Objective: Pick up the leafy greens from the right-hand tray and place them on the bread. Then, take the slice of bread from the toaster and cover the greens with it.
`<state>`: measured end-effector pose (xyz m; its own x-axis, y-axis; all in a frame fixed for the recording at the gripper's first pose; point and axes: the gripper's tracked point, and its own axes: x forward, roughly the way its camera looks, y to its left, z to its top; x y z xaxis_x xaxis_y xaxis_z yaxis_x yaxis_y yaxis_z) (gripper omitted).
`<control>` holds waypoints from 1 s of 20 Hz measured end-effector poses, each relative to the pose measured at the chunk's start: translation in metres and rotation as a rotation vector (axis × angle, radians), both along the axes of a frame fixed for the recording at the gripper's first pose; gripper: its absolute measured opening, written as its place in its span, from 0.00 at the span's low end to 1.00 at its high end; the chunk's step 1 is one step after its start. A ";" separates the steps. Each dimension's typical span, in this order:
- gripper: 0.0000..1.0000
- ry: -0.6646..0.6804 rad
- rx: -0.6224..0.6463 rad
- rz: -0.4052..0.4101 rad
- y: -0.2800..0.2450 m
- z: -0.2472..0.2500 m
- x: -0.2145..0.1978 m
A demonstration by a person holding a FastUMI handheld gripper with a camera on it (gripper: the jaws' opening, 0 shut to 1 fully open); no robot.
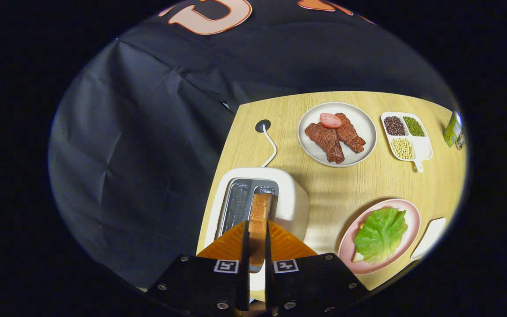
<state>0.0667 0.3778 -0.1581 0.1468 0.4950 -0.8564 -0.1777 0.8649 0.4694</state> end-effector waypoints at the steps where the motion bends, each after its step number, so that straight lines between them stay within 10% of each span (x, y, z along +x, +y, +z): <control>1: 0.13 -0.010 0.018 -0.004 -0.001 0.004 0.000; 20: 0.11 -0.113 0.367 -0.223 -0.109 0.071 -0.009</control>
